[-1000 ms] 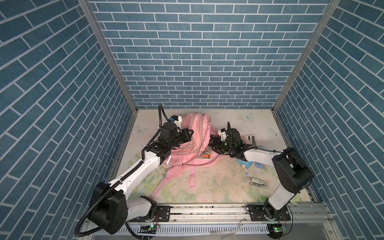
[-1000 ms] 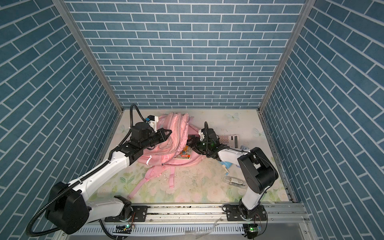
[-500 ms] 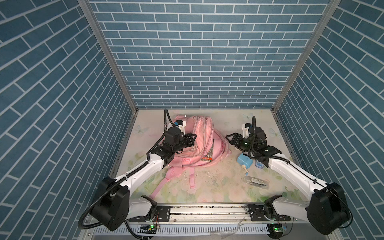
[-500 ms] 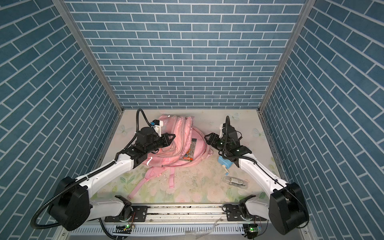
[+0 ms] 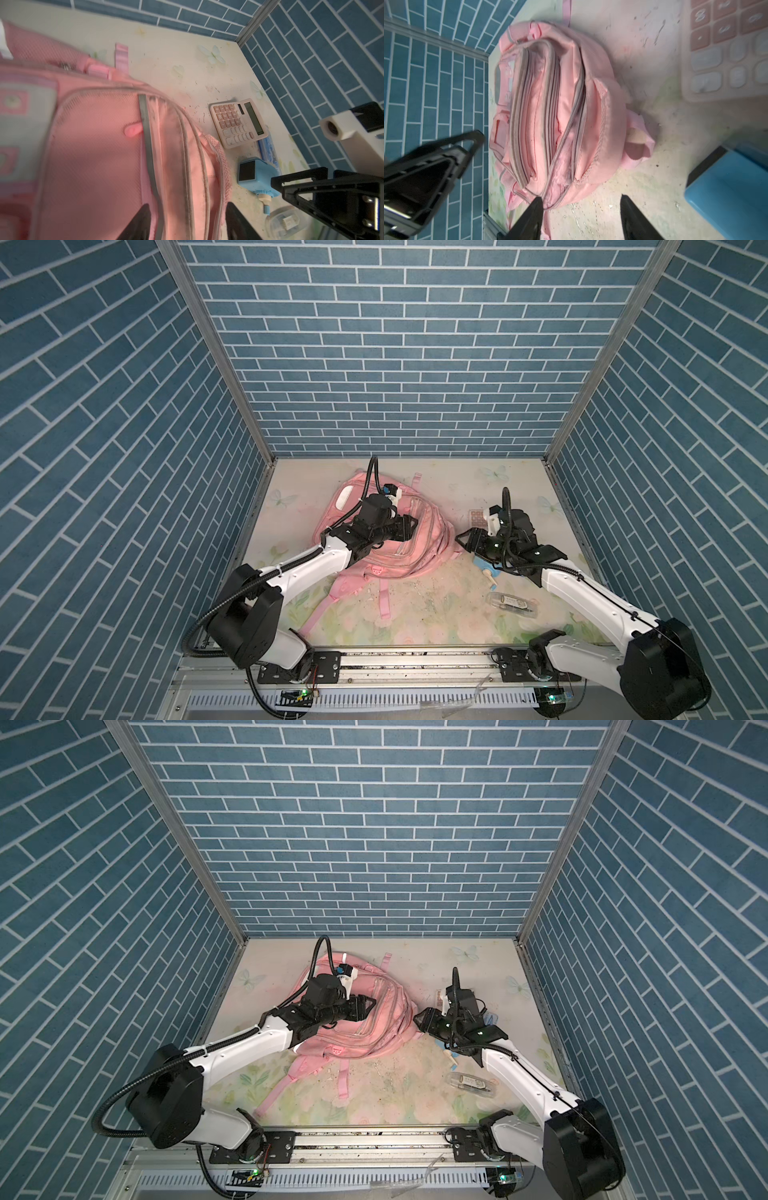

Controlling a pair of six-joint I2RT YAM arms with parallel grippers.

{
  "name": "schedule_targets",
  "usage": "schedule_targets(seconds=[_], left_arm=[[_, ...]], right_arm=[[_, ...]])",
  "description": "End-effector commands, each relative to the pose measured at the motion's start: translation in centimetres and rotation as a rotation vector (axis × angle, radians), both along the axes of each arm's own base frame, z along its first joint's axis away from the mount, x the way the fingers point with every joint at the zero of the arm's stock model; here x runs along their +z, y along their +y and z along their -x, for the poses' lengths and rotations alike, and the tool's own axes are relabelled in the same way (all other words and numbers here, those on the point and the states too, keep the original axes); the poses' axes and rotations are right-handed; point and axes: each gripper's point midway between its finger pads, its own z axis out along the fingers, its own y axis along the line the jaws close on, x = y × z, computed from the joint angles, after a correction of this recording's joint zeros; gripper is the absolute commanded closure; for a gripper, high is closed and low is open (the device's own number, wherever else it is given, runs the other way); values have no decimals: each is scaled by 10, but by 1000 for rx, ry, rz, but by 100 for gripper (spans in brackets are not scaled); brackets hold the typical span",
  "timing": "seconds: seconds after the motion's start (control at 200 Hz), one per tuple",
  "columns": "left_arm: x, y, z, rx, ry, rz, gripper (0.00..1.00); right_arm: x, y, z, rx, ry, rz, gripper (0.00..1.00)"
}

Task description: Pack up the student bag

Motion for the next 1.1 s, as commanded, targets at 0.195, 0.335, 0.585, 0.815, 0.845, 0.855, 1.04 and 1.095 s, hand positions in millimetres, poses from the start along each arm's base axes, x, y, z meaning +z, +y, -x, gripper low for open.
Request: schedule_targets(seconds=[0.195,0.335,0.585,0.815,0.845,0.855,1.04,1.095], left_arm=[[-11,90,24,-106,-176,-606,28],[-24,103,47,-244,-227,-713,28],[-58,117,86,-510,-267,-849,28],[-89,143,90,-559,-220,-1000,29],[-92,143,90,-561,-218,-997,29],[-93,142,90,-562,-218,-994,29],[-100,131,72,-475,-279,-938,29],[-104,128,66,-457,-277,-927,29]], right_arm=[[-28,48,11,131,134,-56,42],[-33,64,-1,174,143,-69,45],[-46,64,-44,139,132,-52,51],[-48,72,-110,151,86,-63,53],[-44,73,-118,162,66,-82,53],[-43,74,-120,166,63,-91,53],[-24,77,-143,237,42,-181,53],[-16,76,-143,247,9,-162,53]])
